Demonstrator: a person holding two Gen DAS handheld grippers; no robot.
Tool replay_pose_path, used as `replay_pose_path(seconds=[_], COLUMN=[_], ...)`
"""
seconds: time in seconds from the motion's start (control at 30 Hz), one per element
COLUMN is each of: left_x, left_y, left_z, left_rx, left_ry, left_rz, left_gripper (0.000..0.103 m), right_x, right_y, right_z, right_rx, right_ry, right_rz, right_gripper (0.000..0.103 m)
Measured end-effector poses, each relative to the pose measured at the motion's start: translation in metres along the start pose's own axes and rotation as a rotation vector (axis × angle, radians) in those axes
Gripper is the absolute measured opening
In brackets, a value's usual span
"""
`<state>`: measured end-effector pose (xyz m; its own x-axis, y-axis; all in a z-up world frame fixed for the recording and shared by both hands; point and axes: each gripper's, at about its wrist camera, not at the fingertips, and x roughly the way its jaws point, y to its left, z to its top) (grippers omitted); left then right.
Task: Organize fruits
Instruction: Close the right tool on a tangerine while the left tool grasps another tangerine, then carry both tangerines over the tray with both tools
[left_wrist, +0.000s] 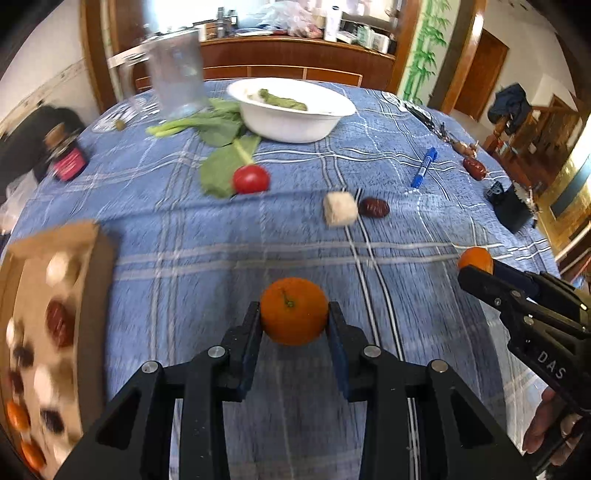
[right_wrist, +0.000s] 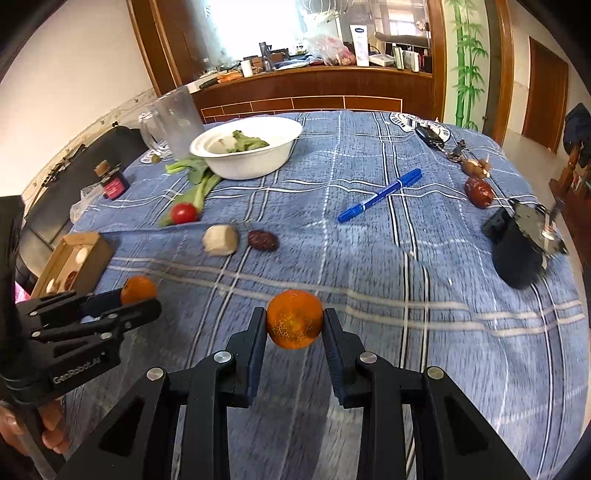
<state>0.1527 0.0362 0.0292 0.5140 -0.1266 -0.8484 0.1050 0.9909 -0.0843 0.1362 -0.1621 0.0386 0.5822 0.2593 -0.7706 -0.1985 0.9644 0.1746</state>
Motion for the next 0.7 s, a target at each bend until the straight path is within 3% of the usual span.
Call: replay_pose_path(seconds=[0.43,0.7], left_x=[-0.085,-0.121], left_y=[0.028,0.073], left_z=[-0.058,-0.087], left_rx=[-0.033,-0.098], left_ry=[-0.08,-0.115], left_rz=[0.001,0.016], left_gripper=[0.033,0.033], right_x=[-0.05,-0.052], right_y=[0.047,0.101], right_z=[-0.055,-0.058], right_rx=[-0.037,-0.102], right_ry=[0.011,0.02], right_rz=[-0.001,0.048], right_gripper=[0.032,0.032])
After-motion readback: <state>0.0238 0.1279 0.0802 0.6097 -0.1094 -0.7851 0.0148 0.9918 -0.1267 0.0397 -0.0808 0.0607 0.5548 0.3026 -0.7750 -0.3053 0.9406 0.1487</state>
